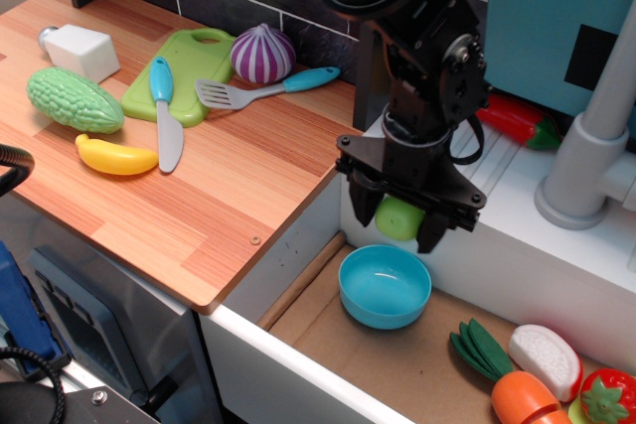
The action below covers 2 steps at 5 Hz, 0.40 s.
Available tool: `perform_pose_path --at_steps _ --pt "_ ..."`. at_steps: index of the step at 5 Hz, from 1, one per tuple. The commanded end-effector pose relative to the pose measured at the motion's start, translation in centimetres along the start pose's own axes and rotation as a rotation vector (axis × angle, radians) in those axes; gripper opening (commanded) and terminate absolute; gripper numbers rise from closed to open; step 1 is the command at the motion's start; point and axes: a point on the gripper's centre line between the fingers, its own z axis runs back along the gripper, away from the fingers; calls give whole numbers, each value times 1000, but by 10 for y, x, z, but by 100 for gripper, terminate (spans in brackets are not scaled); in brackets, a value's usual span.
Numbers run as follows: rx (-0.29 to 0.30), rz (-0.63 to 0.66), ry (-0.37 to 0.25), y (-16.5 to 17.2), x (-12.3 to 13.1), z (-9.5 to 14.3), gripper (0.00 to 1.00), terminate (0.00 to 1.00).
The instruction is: Put pear in bowl
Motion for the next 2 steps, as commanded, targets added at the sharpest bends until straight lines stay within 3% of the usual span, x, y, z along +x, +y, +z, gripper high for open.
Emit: perform_pose_path --at_steps 1,2 --pt "-23 19 -72 -4 9 15 100 0" --pt "-23 19 -72 -4 9 15 100 100"
